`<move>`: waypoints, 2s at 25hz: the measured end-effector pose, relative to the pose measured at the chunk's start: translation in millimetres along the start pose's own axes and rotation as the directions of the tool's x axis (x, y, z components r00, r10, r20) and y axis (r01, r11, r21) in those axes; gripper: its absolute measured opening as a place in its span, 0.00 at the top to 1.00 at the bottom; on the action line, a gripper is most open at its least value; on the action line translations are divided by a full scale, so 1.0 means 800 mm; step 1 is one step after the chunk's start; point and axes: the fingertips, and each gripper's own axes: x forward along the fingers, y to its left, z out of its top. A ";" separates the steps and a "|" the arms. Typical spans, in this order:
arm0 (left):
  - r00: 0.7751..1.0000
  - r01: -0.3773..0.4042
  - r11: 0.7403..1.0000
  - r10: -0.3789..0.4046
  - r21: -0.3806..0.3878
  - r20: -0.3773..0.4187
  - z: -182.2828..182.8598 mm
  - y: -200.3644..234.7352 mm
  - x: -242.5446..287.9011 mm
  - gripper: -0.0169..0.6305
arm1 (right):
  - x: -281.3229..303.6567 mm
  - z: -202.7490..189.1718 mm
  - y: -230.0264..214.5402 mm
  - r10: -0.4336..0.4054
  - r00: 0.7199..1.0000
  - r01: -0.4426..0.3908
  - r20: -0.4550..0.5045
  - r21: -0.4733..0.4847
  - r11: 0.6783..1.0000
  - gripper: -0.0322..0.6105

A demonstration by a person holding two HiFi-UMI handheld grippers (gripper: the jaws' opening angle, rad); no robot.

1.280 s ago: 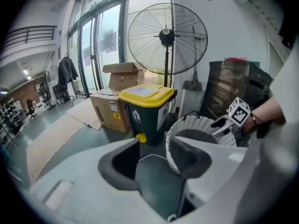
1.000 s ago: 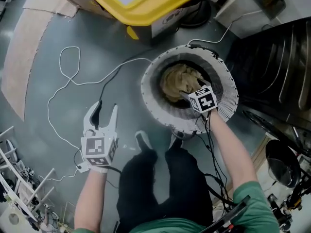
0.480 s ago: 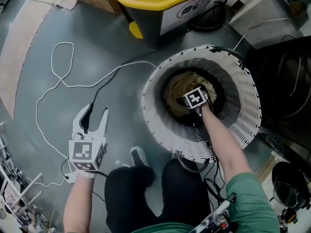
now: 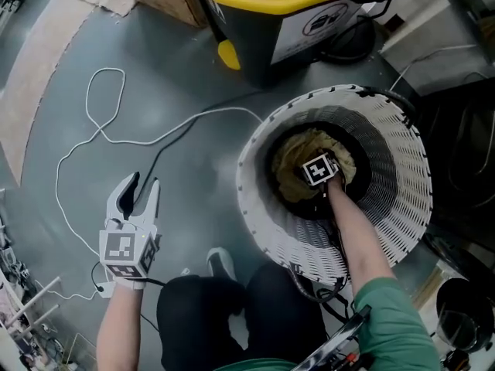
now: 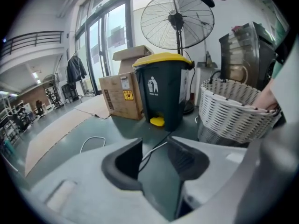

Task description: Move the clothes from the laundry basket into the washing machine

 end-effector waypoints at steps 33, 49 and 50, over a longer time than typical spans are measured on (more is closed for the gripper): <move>0.997 0.057 0.998 -0.056 -0.022 0.049 0.385 -0.052 -0.316 0.76 | -0.682 0.056 0.128 0.022 0.914 -0.036 0.405 0.028 0.999 0.68; 0.980 0.003 1.000 0.000 -0.015 0.199 0.593 -0.103 -0.497 0.76 | -1.112 0.031 0.158 -0.058 0.690 -0.146 0.722 0.217 0.965 0.68; 0.977 0.000 1.000 0.003 -0.013 0.214 0.604 -0.107 -0.503 0.76 | -1.130 0.031 0.155 -0.075 0.668 -0.148 0.740 0.231 0.962 0.68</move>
